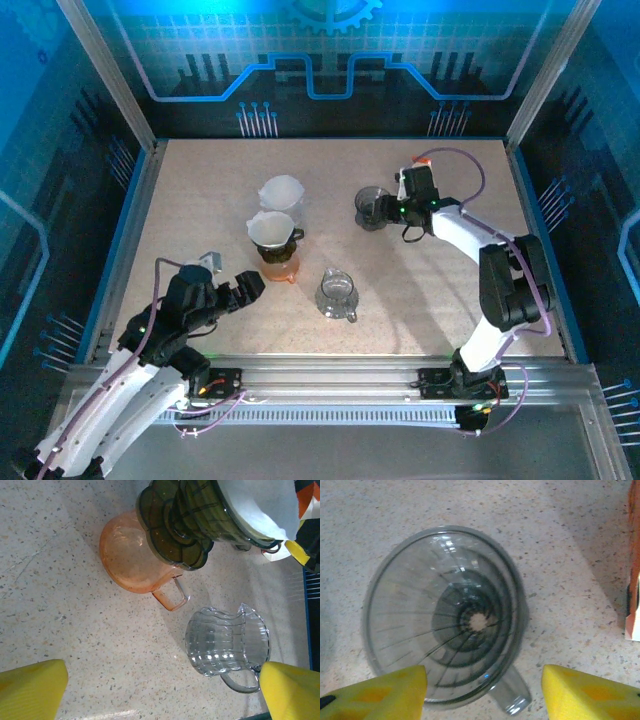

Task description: Place the coffee filter in the dripper

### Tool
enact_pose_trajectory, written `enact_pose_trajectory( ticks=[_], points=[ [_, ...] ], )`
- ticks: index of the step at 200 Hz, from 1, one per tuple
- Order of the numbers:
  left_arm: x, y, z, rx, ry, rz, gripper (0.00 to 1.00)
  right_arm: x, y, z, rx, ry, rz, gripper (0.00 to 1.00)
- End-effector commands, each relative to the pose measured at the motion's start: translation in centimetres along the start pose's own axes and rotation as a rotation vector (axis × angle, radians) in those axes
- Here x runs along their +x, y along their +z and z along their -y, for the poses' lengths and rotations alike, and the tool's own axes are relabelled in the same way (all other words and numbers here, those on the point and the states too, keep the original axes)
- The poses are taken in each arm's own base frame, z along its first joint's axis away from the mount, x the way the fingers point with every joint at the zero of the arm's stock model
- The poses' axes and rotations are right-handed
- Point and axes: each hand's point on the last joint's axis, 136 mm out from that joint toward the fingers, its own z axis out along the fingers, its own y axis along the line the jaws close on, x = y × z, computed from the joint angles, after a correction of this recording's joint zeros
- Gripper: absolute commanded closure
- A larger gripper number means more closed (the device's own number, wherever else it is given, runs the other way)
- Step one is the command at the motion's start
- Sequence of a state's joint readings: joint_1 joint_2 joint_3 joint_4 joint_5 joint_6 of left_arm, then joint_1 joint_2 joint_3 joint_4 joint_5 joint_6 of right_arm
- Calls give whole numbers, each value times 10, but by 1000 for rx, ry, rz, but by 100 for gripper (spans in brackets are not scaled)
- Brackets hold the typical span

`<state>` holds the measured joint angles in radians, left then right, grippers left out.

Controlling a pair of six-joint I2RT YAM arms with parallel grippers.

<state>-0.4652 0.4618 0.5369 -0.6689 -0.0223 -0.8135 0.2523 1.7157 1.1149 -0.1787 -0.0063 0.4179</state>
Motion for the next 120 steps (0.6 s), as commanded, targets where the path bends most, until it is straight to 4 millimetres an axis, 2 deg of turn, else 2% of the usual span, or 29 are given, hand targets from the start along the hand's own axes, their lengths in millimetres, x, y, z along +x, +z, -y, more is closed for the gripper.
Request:
enact_pose_trajectory(
  ticks=[1,49,120],
  points=[
    [1,1,-5,-9,-16,1,1,-14,5,-6,-60,6,34,38],
    [2,5,-5,-6,-21,-2,1,-5,4,-24,-153,10,35,38],
    [4,6,-7,-14,-24,-9,1,21,0,-49,-192,-26,0,39]
  ],
)
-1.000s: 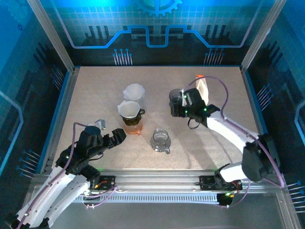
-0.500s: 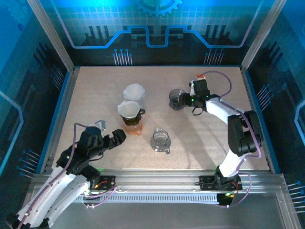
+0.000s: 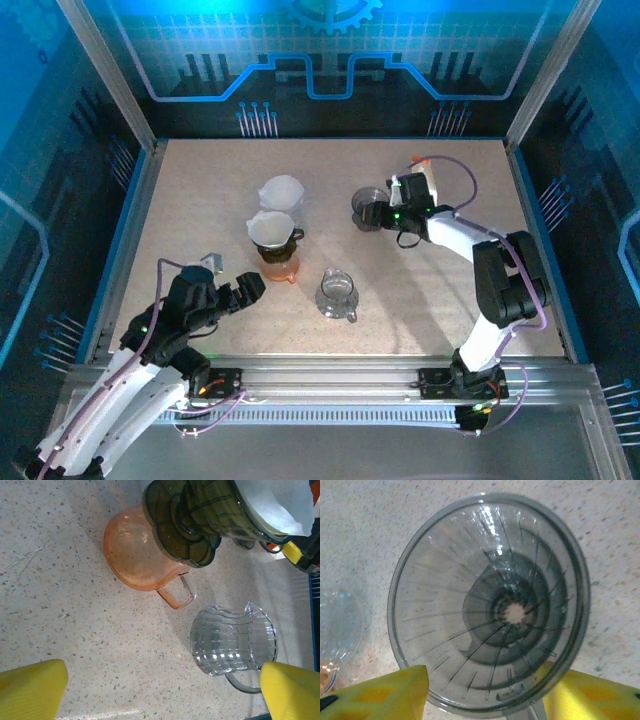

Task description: Place the coffee filter in the dripper

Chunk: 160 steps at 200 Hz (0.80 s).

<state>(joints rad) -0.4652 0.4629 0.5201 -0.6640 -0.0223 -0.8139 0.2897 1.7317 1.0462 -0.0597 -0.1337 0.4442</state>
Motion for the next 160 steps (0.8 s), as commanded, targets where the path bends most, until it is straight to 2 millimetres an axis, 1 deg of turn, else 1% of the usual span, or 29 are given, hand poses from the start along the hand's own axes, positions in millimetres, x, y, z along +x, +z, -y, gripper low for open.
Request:
enact_pose_trajectory(
  ticks=[1,44,71,90,109,125,143,160],
  points=[
    [1,2,-3,-3,-23,-1,1,-1,-10,-18,-38,-22,27,39],
    [1,3,-3,-3,-26,0,1,5,-10,-6,76,-73,17,43],
    [2,4,-5,-6,-29,-4,1,7,-7,-5,112,-121,11,46],
    [2,4,-5,-7,-30,-3,1,7,-7,-13,78,-132,17,45],
    [2,5,-5,-9,-32,-2,1,8,-9,-29,-9,-118,28,43],
    [1,4,-5,-6,-30,-1,1,7,-11,-37,-53,-85,33,41],
    [1,4,-5,-7,-33,1,1,6,-14,-43,-77,-48,35,39],
    [1,4,-4,-6,-30,1,1,4,-15,-44,-75,-26,37,38]
  ],
)
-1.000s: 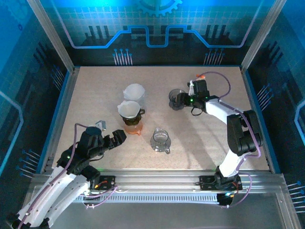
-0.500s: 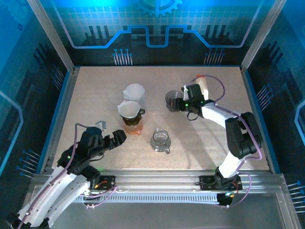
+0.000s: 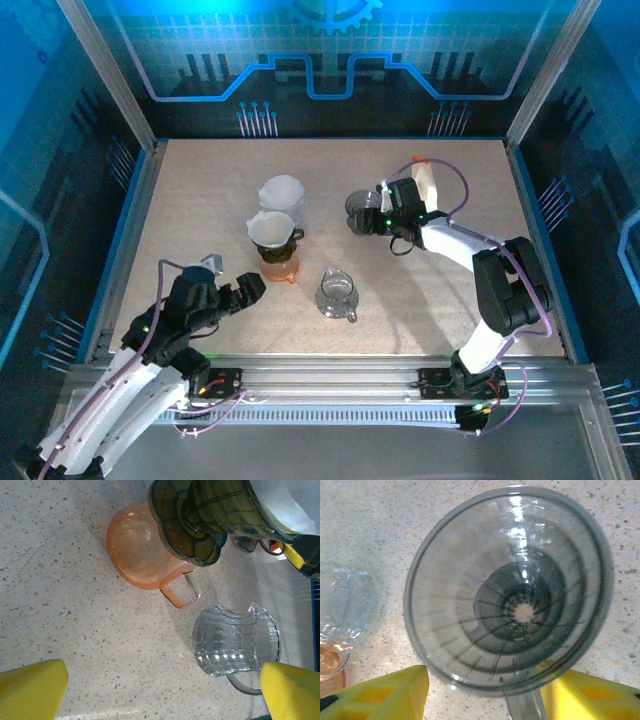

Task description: Place the coffee filter in the dripper

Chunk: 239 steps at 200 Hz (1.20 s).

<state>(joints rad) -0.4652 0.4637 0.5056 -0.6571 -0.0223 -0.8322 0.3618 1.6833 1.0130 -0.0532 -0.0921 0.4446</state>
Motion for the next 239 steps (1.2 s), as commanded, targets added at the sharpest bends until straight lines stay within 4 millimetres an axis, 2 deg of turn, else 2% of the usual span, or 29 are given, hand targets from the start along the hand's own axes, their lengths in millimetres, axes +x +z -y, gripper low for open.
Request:
enact_pose_trajectory(
  ticks=[1,49,90,144,186,239],
  points=[
    [-1,1,-1,0,-11,6,1,-9,-9,-19,-61,31,30,38],
    [-3,-1,-1,-4,-3,10,1,-4,-15,7,98,19,-12,38],
    [-2,2,-1,-4,-5,7,1,3,-17,3,106,-78,5,41],
    [-3,0,0,-9,-4,8,1,14,-6,14,150,-135,-31,47],
    [-4,1,0,-11,-5,6,1,9,6,15,162,-162,-35,51],
    [-4,1,-1,-13,-5,5,1,-1,15,15,176,-185,-26,62]
  ],
)
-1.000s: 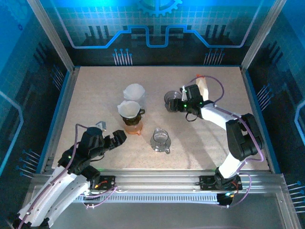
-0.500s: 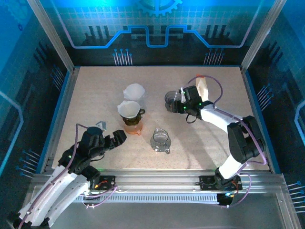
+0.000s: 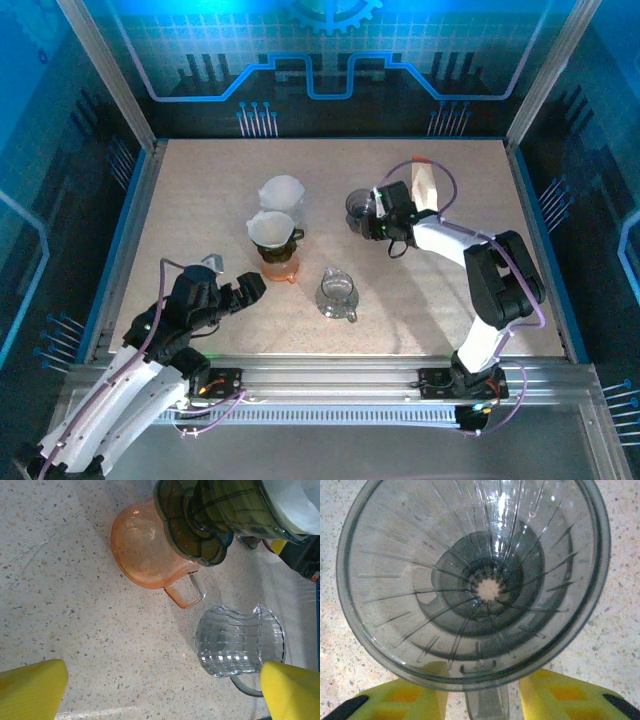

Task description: Place the coffee filter in the dripper

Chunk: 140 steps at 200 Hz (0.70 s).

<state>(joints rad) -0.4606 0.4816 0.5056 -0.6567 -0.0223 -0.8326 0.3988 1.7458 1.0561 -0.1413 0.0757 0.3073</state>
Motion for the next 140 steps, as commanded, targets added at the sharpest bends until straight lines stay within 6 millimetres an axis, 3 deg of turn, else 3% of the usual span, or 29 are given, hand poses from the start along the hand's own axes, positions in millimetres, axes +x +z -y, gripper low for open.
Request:
enact_pose_trajectory(
  ticks=[1,42,68,102,140],
  points=[
    [-4,-2,2,3,-1,13,1,-15,-1,-4,10,-28,37,62],
    [-5,-3,3,6,0,14,1,-18,-5,-2,30,-42,51,83],
    [-7,-6,6,14,6,18,1,-19,-20,-8,24,-62,76,91],
    [-9,-11,9,16,18,28,1,-13,-59,-24,-4,-90,105,92],
    [-11,-16,8,15,24,40,1,12,-111,-41,-58,-142,87,91]
  ],
)
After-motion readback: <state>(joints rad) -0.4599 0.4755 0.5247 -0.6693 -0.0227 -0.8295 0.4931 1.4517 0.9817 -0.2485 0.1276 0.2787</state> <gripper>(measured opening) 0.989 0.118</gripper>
